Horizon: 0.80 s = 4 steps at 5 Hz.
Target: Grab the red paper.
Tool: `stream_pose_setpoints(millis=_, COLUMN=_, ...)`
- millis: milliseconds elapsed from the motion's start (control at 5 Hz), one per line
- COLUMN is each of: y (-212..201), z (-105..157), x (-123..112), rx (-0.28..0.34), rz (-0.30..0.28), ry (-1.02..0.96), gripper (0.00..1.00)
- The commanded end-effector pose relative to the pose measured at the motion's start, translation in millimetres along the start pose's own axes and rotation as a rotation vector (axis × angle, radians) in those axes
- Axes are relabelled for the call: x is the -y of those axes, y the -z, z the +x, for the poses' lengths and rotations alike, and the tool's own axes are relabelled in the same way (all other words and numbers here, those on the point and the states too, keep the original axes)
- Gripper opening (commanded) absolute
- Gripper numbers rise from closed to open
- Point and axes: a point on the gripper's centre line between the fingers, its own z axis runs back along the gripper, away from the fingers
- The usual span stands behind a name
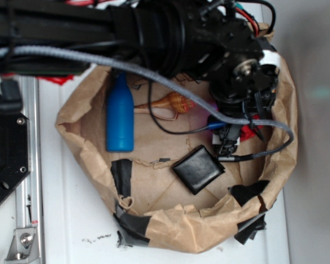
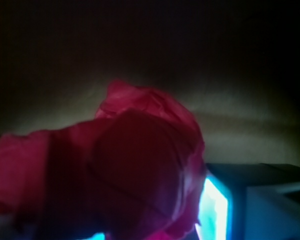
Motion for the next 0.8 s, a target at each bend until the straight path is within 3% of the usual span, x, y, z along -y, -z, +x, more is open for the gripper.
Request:
stream_pose_setpoints(millis=0, y=-102, z=-12, x=37, rx=0.104, rz=0.022, ry=0.082, gripper=0.00)
stream_pose_setpoints(millis=200, y=-152, z=-30, x=51, rx=0.027, rz=0.069, ry=-0.052, gripper=0.00)
stream_pose_setpoints(millis=400, y=-162, z=-40, x=54, rx=-0.124, rz=0.127, ry=-0.308, gripper=0.00)
stream_pose_setpoints(millis=600, y=-151, z=-34, x=44, rx=-0.188, rz=0.139, ry=-0.320, gripper=0.00)
